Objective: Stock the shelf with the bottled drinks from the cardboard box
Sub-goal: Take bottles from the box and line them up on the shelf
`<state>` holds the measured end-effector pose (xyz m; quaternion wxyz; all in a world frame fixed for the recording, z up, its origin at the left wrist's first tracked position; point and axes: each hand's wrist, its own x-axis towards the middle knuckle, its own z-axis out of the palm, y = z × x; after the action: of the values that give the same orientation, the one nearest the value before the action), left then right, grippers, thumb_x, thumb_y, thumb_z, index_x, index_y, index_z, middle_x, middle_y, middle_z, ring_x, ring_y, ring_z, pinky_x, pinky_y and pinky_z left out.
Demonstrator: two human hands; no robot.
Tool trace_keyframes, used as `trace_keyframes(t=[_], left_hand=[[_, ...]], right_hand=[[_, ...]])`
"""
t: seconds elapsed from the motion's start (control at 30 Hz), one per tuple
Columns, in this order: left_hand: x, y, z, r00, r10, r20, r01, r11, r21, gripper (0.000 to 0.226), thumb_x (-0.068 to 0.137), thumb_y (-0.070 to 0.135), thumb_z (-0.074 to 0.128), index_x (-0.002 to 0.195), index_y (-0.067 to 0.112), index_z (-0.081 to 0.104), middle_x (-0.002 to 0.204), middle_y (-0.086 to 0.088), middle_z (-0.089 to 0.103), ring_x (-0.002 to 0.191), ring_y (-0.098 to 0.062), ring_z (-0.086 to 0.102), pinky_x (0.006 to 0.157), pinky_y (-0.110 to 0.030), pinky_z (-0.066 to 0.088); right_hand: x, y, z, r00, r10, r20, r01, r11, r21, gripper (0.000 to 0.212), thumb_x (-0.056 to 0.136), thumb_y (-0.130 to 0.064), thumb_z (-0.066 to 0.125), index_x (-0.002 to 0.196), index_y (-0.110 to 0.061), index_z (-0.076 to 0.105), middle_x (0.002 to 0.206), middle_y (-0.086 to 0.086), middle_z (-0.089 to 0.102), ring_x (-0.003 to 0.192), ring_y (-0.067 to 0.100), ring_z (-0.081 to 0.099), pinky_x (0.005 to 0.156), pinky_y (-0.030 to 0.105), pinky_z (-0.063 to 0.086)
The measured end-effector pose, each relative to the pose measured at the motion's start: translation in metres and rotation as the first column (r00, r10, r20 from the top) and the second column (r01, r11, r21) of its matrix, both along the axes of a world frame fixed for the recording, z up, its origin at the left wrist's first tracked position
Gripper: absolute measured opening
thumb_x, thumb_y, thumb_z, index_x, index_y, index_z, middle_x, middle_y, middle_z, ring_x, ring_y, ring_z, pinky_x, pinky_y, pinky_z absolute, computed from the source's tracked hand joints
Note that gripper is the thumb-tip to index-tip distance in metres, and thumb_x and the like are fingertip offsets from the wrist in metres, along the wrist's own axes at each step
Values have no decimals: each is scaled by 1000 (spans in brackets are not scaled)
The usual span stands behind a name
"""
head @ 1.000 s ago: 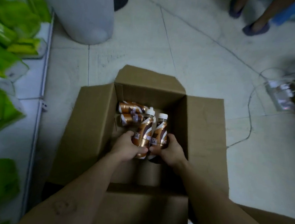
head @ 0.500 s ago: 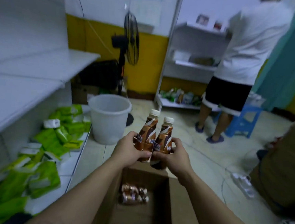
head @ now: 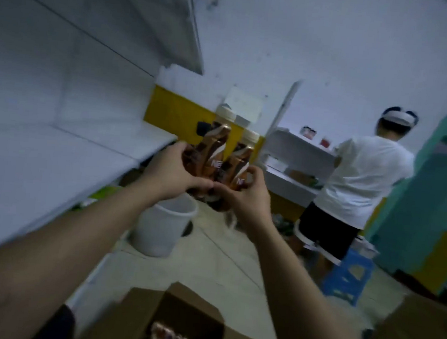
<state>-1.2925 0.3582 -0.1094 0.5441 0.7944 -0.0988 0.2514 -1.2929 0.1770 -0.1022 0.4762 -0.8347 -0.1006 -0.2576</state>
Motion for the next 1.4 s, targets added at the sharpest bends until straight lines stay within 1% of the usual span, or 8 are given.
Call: trace_keyframes(t=[0.2,0.33,0.53,0.83,0.97,1.17,1.27,1.4], left_hand=[[-20,66,8,988,152,-14,-150,985,82,71,49,39,92,106,27,51,95,10,64,79,-5,63,55,-22,53],[-36,107,5,950,306,-60,-296,945,138,75,52,35,90,112,22,49,100,6,63,87,-12,63,77,-34,56],[-81,164,8,867,496,-43,-472,847,245,95,56,29,87,134,38,34,101,10,58,89,-13,63,73,-27,52],[-176,231,0,464,880,-102,-748,451,487,87,46,42,88,115,34,37,94,9,64,80,-14,63,69,-33,54],[-194,250,-14,331,931,-152,-782,361,508,78,46,32,90,106,30,39,101,7,60,89,-16,59,73,-32,51],[-189,268,-36,242,950,-199,-813,310,493,84,51,29,86,121,21,39,117,-1,53,108,-23,56,88,-44,50],[-188,276,-31,302,941,-150,-836,337,432,112,58,21,85,145,31,15,141,-6,39,121,-27,50,95,-42,46],[-189,289,-8,266,960,90,-863,195,466,94,79,27,73,149,27,10,140,-11,41,115,-26,53,78,-27,40]], right_hand=[[13,71,-11,988,142,64,-145,989,36,67,53,-47,89,103,-39,45,88,-18,62,81,-2,60,72,29,56],[27,119,-20,952,306,23,-306,951,35,69,55,-42,90,110,-31,49,95,-14,65,85,-1,61,78,32,56],[26,204,-25,829,559,-28,-557,829,60,65,56,-42,89,104,-37,46,82,-12,66,76,1,64,67,28,52],[-30,316,-39,492,850,-188,-857,511,69,61,61,-35,87,105,-30,45,84,-11,66,76,5,63,64,28,52],[-49,353,-49,405,873,-273,-901,432,45,62,59,-22,87,103,-26,44,86,-9,65,76,8,63,60,27,51],[-57,384,-68,426,862,-275,-891,452,37,63,59,-17,87,105,-26,44,93,-8,65,83,12,63,73,34,55],[-62,397,-69,432,862,-264,-889,457,38,63,61,-21,86,106,-26,43,94,-5,66,83,13,63,74,34,54],[-68,415,-72,445,858,-256,-884,467,28,64,63,-18,85,109,-25,41,101,2,66,88,20,64,79,42,54]])
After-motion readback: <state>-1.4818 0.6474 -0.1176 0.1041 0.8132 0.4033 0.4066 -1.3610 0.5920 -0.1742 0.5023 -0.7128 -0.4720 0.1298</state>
